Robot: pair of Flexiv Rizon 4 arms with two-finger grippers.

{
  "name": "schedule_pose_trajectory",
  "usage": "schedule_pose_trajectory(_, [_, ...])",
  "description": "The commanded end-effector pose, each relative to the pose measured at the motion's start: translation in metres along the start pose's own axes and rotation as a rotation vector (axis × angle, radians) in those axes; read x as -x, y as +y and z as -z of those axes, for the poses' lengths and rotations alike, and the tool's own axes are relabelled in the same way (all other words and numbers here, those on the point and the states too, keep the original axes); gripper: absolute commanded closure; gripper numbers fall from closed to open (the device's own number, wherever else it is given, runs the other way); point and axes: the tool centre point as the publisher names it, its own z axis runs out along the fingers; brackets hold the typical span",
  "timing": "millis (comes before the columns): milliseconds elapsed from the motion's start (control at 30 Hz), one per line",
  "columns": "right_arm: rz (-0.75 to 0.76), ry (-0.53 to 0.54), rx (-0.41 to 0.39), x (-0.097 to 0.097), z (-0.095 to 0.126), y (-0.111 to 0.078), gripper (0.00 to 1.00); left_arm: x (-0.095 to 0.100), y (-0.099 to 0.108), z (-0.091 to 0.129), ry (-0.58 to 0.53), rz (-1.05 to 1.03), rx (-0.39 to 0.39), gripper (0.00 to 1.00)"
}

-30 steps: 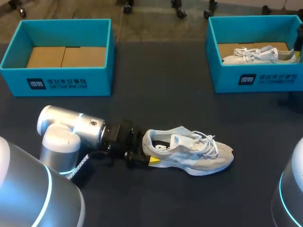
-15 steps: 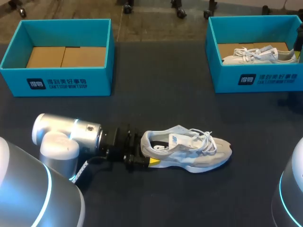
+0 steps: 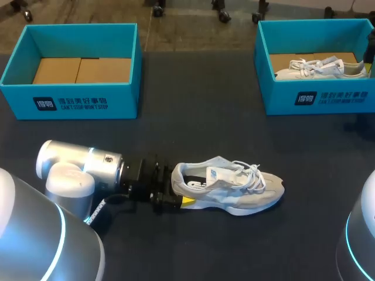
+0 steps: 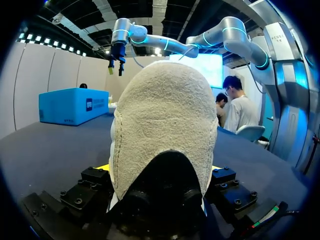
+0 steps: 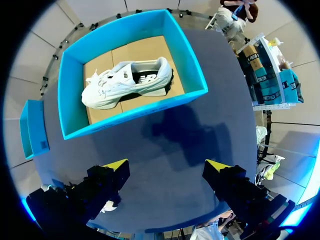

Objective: Take the shoe out of the shoebox, open the shoe tongue, remove and reinsert the insole, then place the shoe into the shoebox

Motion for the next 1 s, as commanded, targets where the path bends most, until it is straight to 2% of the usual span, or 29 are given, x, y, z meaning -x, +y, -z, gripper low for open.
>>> schedule_pose_trajectory(33, [-0.001, -0.002, 0.0, 0.0, 0.0, 0.0, 0.0, 0.004, 0.0, 0.001, 0.014, 0.002, 0.003, 1.0])
schedule_pose_trajectory(400, [-0.001, -0.002, 0.0, 0.0, 0.0, 0.0, 0.0, 0.004, 0.0, 0.001, 0.014, 0.002, 0.003, 1.0])
schedule_pose_trajectory(500, [-0.032, -0.028, 0.015, -0.012, 0.031, 0.0, 0.0, 0.004, 0.0, 0.001, 0.014, 0.002, 0.003, 1.0])
schedule_pose_trajectory(700, [-0.04, -0.023, 0.067, -0.054, 0.051, -0.035, 0.0, 0.004, 0.0, 0.001, 0.014, 0.002, 0.003, 1.0])
schedule_pose_trajectory(900, [-0.061, 0.003, 0.082, -0.097, 0.055, -0.086, 0.0, 0.004, 0.0, 0.001, 0.014, 0.002, 0.003, 1.0])
schedule_pose_trajectory(967, [-0.064, 0.034, 0.046, -0.112, 0.055, -0.101, 0.0, 0.004, 0.0, 0.001, 0.014, 0.002, 0.003, 1.0])
schedule_pose_trajectory(1000, [-0.046, 0.094, 0.008, -0.118, 0.056, -0.107, 0.0, 0.004, 0.0, 0.001, 0.014, 0.002, 0.003, 1.0])
